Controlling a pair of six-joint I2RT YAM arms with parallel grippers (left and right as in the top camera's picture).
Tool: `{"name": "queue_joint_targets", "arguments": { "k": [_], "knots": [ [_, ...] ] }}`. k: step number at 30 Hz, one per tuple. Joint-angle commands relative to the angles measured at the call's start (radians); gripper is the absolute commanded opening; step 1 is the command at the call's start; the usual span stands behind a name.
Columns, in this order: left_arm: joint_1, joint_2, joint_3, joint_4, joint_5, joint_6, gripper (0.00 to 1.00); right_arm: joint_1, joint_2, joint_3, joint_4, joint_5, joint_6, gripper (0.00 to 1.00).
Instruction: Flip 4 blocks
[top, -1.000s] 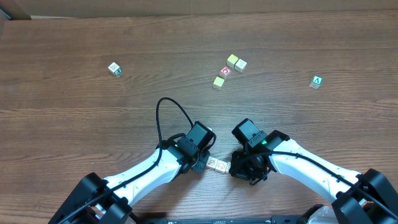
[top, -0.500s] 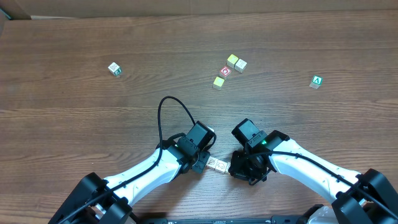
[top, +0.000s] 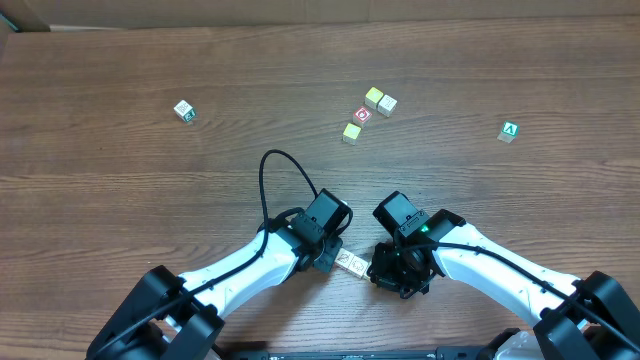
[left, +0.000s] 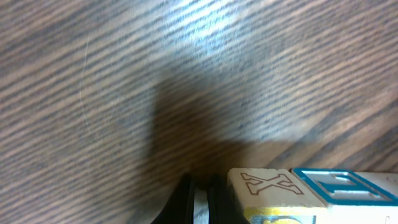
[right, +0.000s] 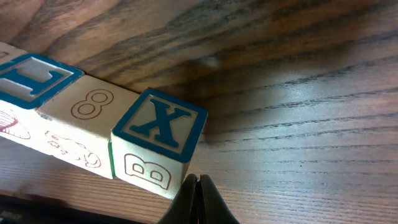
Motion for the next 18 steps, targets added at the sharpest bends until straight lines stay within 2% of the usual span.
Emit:
{"name": "queue_joint_targets", "arguments": {
  "k": [1,8,18],
  "knots": [
    [0.011,0.079,-0.028,-0.005,0.021,-0.018,0.04,0.006,0.001,-0.006,0.007,-0.008,0.017,0.04],
    [0.027,0.079,-0.029,-0.010,-0.014,0.011,0.04,0.006,0.001,-0.006,0.006,-0.008,0.043,0.04],
    [0.027,0.079,-0.029,-0.035,-0.071,0.124,0.04,0.006,0.001,-0.006,0.000,-0.009,0.139,0.04]
  ]
}}
